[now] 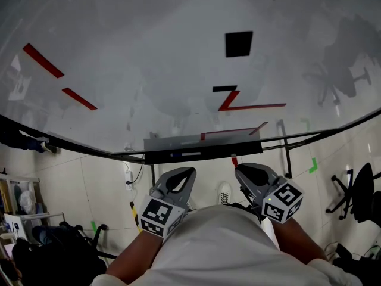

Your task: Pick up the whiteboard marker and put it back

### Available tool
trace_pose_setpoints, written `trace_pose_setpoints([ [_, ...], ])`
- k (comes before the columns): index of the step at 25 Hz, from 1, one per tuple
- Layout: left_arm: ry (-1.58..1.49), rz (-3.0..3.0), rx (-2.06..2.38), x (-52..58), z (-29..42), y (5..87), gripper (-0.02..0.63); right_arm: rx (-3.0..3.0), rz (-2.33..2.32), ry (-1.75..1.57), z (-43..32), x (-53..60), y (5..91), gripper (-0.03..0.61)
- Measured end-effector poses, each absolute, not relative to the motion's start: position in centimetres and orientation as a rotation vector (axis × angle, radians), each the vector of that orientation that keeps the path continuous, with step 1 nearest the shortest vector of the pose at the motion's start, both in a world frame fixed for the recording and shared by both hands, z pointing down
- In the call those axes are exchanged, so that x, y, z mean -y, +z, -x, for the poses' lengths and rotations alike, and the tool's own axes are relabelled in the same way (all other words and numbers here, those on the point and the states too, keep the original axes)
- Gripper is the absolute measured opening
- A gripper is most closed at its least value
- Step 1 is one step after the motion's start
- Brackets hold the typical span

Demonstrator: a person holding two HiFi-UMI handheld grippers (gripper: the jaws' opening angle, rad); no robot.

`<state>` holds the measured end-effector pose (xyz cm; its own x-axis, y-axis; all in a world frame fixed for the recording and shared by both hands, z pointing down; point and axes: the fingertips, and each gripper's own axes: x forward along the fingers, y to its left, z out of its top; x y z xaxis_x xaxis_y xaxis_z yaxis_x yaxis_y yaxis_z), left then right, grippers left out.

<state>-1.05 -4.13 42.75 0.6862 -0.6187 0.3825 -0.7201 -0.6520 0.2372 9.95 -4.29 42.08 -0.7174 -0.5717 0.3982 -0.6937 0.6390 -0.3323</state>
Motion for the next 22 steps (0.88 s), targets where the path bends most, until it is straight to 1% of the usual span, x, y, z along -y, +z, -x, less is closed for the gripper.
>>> trace_pose_setpoints([
  [10,0.398,-2.555,1.072,4.32,1.35,42.83,0.017,2.594,-1.022,0.697,-9.97,4.47,42.68,0.038],
  [22,0.335,-2.525,1.081,4.54,1.39,42.51,0.017,2.595,-1.014,0.704,-9.69,4.49,43.03,0.038],
])
